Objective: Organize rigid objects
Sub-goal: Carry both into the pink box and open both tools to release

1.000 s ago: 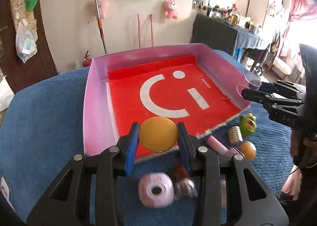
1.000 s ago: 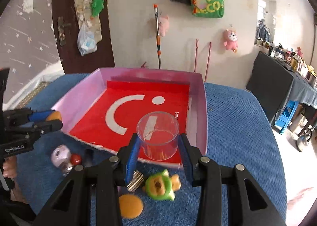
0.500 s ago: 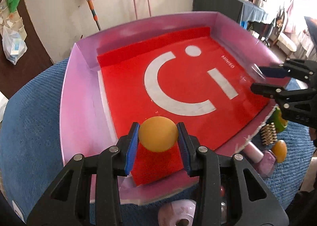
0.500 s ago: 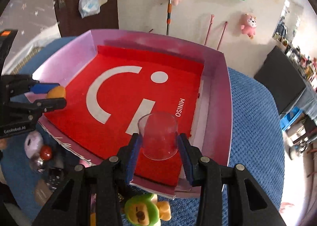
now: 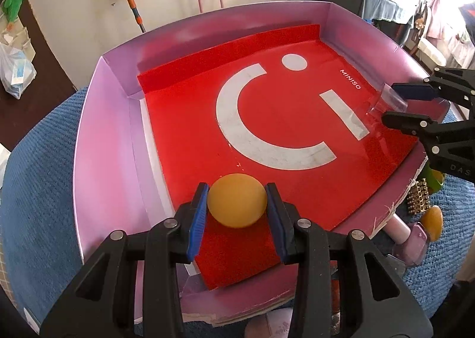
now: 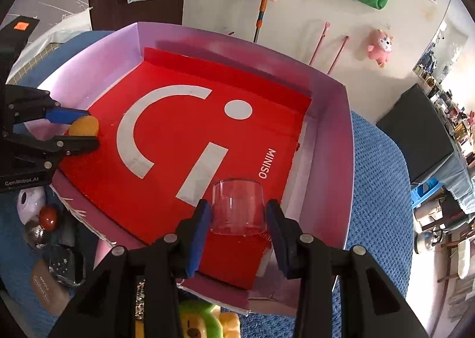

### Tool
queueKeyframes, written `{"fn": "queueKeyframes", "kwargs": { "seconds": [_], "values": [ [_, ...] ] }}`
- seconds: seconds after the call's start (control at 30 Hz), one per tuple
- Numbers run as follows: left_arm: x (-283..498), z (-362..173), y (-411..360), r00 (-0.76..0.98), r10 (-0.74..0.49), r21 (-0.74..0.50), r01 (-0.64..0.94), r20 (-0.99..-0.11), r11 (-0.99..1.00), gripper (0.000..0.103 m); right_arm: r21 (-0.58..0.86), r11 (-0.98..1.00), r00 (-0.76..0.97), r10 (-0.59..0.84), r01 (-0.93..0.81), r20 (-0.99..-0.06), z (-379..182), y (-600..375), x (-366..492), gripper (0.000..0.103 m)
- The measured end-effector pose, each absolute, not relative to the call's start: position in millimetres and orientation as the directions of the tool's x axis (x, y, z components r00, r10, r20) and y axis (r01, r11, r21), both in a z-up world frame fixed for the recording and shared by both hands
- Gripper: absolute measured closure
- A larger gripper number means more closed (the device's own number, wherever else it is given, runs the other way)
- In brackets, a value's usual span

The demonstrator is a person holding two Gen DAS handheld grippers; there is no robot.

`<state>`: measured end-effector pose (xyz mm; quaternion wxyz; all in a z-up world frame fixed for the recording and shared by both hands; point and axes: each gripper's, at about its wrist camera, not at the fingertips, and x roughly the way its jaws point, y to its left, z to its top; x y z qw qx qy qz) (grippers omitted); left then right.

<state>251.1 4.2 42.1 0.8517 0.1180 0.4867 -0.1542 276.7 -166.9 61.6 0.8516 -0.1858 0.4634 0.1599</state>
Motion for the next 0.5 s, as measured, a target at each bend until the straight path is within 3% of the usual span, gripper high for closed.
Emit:
{"fn": "queueKeyframes", "kwargs": {
  "seconds": [0.27,0.4,0.5],
  "values": [
    [254.5,42.7,3.9,0.471,-0.145,0.053,0.381,-0.87,0.923,0.066,-0.173,0.875,0.517,0.099,-0.452,-0.85,61.6,-165.9,278.2,0.061],
    [254.7,43.2,2.1,0.476,-0.125,0.074,0.376,-0.87,0.924,0.055,-0.171,0.874,0.516,0.102,-0.454,-0.85,61.4,-165.5,278.3,0.058],
    [254.0,43.2,0.7,0.476,-0.131,0.071,0.383,-0.869,0.921,0.053,-0.165,0.874,0.515,0.109,-0.457,-0.851,61.4,-164.6,278.3,0.055]
  ]
}}
